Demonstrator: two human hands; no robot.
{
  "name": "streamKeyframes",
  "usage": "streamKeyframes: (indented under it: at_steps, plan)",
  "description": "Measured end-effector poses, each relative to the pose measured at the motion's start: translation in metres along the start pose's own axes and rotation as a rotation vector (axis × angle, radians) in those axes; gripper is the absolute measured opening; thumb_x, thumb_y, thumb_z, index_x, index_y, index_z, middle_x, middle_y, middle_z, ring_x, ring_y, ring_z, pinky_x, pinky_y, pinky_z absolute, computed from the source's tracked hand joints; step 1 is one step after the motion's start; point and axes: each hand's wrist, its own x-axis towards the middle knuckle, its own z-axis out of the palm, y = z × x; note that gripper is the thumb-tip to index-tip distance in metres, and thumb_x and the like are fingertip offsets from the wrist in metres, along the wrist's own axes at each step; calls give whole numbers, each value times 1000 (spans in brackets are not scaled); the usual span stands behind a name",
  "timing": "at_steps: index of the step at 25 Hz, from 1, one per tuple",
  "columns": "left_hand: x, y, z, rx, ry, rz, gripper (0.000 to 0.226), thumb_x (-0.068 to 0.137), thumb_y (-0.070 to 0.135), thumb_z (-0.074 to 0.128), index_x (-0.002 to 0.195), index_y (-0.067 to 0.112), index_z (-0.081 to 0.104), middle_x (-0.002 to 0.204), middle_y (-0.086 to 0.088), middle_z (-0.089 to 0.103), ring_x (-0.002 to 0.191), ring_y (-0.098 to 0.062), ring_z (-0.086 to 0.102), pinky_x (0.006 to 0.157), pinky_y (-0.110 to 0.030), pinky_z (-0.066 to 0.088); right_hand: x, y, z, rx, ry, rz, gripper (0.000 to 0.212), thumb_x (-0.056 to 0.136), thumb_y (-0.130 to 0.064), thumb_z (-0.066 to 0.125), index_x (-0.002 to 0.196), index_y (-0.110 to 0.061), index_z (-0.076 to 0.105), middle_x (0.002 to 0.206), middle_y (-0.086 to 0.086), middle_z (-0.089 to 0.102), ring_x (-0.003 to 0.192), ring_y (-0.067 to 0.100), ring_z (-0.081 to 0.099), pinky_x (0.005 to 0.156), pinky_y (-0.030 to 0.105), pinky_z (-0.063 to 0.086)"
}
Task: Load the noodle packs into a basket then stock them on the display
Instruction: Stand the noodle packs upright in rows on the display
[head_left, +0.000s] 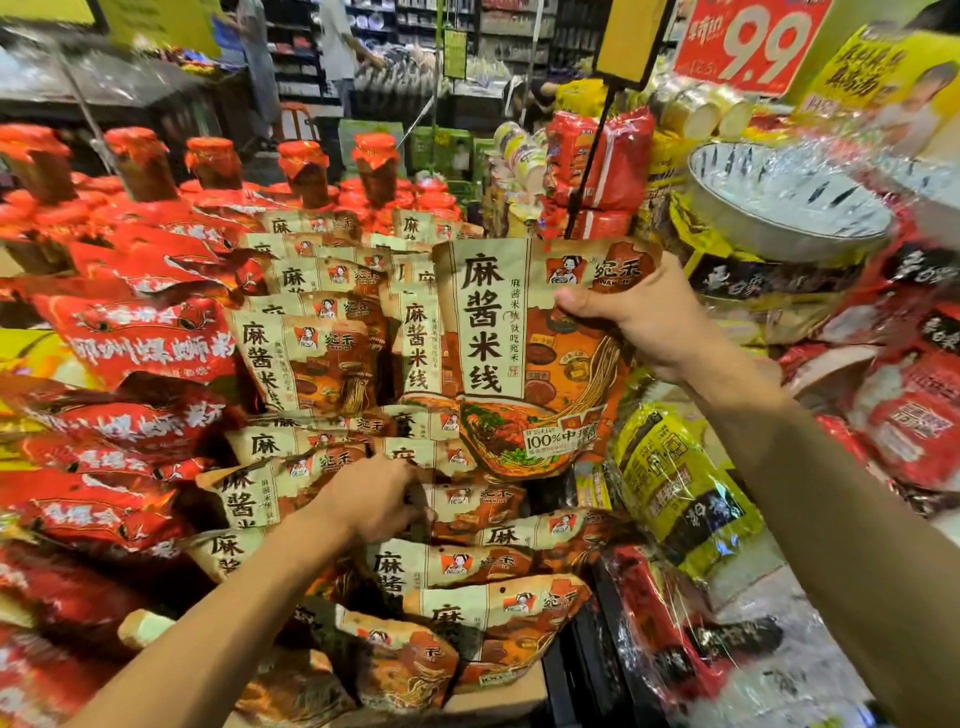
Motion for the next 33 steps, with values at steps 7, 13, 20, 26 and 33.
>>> streamKeyframes:
  at_steps: [7,13,20,26,33]
  plan:
    - [-5,-5,-2,-66,10,59,20,95,43,66,83,28,72,82,12,74,76,-8,69,69,-18,47,-14,31,14,-26,-126,69,22,71,-9,83,91,-17,78,93,5,80,87,21,77,76,34,62]
    - [-21,-12,-1,-273,-26,49,23,94,62,50,90,45,64,67,25,62,63,17,59,70,-18,46,-42,83,36,-64,-120,271,13,86,0,75,85,-13,76,80,-1,79,74,13,76,66,23,59]
    - [-28,-19,-1,-301,-59,124,81,72,87,54,132,34,63,132,14,66,115,-1,63,102,-28,49,-65,129,49,4,-56,496,11,91,-6,71,81,-10,74,75,0,78,69,14,76,59,24,60]
    - [-27,-20,3,-271,-49,143,75,77,78,62,138,34,59,142,15,59,125,-4,58,109,-28,44,-73,140,36,-192,-262,571,17,88,-12,77,71,-14,73,71,-1,75,69,14,72,63,23,56]
    - [-23,-24,9,-305,-35,136,79,75,86,55,136,36,60,142,14,59,127,-6,58,111,-30,44,-44,101,50,-1107,-613,323,16,92,-21,67,103,-29,74,93,-13,73,85,9,69,75,29,57]
